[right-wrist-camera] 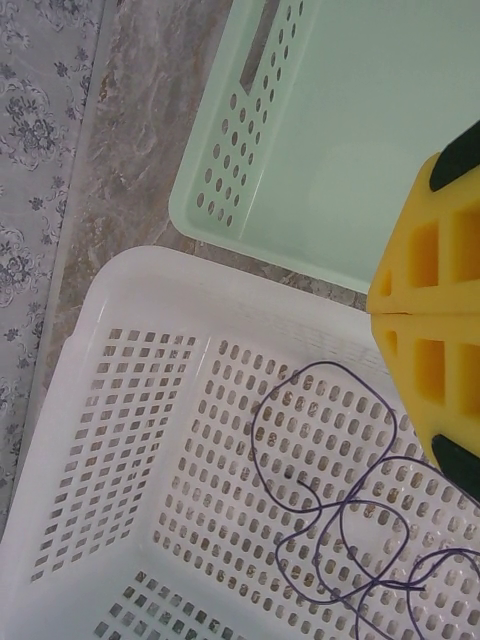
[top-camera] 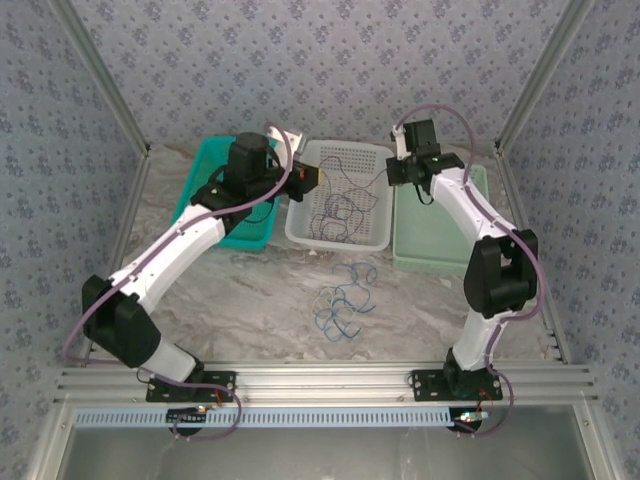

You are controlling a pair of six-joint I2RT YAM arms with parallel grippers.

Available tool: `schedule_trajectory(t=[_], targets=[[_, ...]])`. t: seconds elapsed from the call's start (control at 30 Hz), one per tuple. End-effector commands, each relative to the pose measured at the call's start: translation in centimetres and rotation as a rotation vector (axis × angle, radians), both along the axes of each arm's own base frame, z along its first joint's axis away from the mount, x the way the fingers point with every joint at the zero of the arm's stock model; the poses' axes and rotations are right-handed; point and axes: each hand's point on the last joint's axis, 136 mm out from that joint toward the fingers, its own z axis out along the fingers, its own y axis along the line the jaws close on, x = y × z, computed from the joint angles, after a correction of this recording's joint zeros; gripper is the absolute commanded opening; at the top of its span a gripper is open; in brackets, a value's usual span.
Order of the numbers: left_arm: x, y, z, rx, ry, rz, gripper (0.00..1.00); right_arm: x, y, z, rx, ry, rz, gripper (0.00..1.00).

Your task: Untangle the cables

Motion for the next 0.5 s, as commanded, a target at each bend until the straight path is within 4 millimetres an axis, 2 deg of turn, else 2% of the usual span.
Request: schedule_trajectory(t=[0.0, 0.13, 0.23, 0.37, 0.47], targets=[[0.9, -0.9, 3.1, -0.068, -0.080, -0.040, 0.00, 0.5, 0.3, -0.6, 0.001, 0.026, -0.006, 0.00], [2.9, -1.1, 2.2, -0.072, -0.060, -0.023, 0.00, 1.1, 0.3, -1.2, -0.007, 0.043, -0.018, 0.00], [4.3, -1.4, 0.4, -0.068, -0.009, -0.020, 0.00, 1.7, 0.5, -1.9, -0.018, 0.056, -0.021, 0.00], [5.7, -1.7, -3.6, -0.035, 0.087, -0.009, 0.00, 2.4, 1.2, -3.0, -0.041, 0.090, -0.010, 0.03], [5.9, -1.7, -6.9, 0.005, 0.168, -0.001, 0.00, 3.0, 2.1, -3.7, -0.069, 0.108, 0.007, 0.09]])
